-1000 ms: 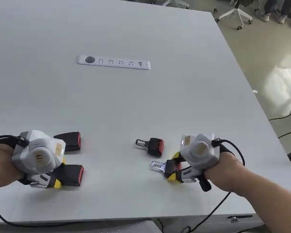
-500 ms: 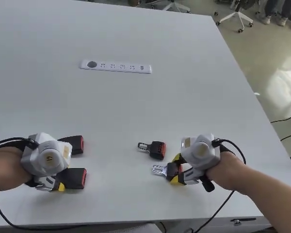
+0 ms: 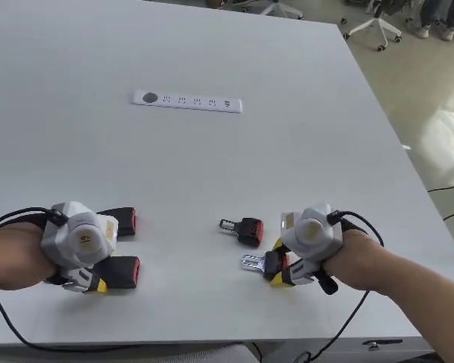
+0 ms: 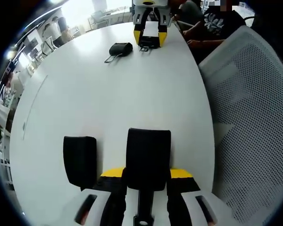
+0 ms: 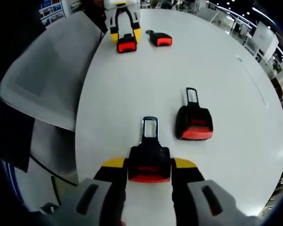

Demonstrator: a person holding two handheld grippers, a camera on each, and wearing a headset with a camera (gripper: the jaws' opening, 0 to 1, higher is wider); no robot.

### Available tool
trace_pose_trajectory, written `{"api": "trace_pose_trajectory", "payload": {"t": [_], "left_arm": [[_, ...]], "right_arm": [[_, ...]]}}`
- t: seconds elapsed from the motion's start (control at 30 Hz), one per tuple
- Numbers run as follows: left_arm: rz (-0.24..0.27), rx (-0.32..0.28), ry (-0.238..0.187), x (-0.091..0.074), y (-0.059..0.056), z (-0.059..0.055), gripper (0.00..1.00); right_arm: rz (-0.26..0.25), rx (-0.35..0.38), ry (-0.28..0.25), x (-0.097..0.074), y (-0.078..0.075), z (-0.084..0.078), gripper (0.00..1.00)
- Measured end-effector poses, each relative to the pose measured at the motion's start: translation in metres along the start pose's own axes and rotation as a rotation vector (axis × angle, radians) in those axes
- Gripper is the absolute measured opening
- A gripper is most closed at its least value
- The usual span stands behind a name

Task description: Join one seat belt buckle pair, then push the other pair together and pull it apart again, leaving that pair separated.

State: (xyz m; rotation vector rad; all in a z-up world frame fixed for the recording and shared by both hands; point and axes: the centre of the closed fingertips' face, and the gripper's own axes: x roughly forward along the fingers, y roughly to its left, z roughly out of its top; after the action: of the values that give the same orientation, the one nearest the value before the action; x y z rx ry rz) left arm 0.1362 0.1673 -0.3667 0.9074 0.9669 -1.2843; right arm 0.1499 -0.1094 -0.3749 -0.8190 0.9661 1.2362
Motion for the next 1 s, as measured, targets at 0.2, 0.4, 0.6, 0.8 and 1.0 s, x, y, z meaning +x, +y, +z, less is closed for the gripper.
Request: {"api": "trace_pose_trajectory", "payload": {"t": [0.2, 0.4, 0.6, 0.8, 1.0], "left_arm": [[0.001, -0.021, -0.003, 0.0, 0.001, 0.0, 0.33], [0.0, -0.019, 0.001, 0.001, 0.001, 0.0, 0.33], [0.004, -0.024, -0.01, 0.002, 0.003, -0.002, 0.33], [0.005, -0.026, -0.011, 0.004, 0.004, -0.003, 0.33], [0.008, -0.033, -0.021, 0.005, 0.005, -0.004, 0.33]], "right_arm": [[0.005, -0.005, -0.002, -0.001, 0.0, 0.0, 0.36], [0.01, -0.018, 0.015, 0.002, 0.001, 0.004, 0.36], [0.005, -0.015, -0.006, 0.007, 0.006, 0.018, 0.36], [0.021, -0.021, -0.045, 0.016, 0.015, 0.039, 0.36], [0.028, -0.045, -0.073, 0.028, 0.022, 0.068, 0.36]]}}
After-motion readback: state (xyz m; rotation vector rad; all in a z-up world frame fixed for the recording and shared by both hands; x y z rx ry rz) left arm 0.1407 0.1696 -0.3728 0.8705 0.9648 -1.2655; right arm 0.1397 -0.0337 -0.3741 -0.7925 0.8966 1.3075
